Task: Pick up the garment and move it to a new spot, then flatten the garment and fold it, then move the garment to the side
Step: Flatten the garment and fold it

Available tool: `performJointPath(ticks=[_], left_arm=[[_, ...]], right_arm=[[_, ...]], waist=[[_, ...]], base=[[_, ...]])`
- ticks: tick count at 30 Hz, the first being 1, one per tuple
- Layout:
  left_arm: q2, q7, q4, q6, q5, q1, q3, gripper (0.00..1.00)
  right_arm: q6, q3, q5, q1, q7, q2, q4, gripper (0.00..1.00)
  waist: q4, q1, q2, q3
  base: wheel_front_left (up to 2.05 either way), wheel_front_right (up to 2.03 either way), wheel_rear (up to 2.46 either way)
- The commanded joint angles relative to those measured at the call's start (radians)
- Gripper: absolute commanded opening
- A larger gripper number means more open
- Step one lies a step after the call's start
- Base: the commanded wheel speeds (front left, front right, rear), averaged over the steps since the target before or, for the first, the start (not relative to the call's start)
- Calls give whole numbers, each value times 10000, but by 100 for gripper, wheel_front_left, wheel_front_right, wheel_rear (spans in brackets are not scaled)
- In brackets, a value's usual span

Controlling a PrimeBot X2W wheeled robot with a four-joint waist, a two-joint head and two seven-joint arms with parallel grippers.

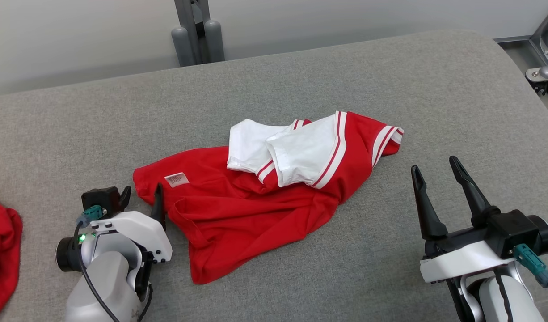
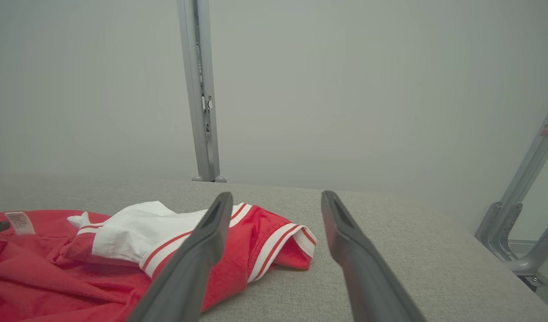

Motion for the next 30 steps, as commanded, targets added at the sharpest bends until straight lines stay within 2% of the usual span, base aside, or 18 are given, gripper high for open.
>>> performJointPath(ticks=[1,8,9,10,21,30], left_arm=[[57,26,203,-165,-119,-178,58,100],[-19,0,908,-570,-369,-497,25,100],[-34,-1,956,-637,-416,-527,31,37],[-48,-11,996,-681,-446,-553,32,0],[-163,-50,761,-1102,-882,-698,16,0],[-251,-53,-145,-1191,-994,-258,-247,0]], right_arm=[[-5,-20,74,-54,-5,-23,29,100],[-5,-72,159,-10,-4,-22,73,100],[-5,-66,168,-14,-4,-22,85,100],[-7,-57,169,-17,-4,-21,92,100],[-5,-42,60,-60,-4,-22,441,100],[-7,1205,-380,-782,-4,-295,995,100]], waist=[[-1,-1,0,-13],[65,-1,0,-89],[79,-1,0,-96],[91,-1,0,-102],[373,-1,0,-137],[914,-1,0,-228]], base=[[0,0,0],[0,0,0],[0,0,0],[0,0,0],[0,0,0],[0,0,0]])
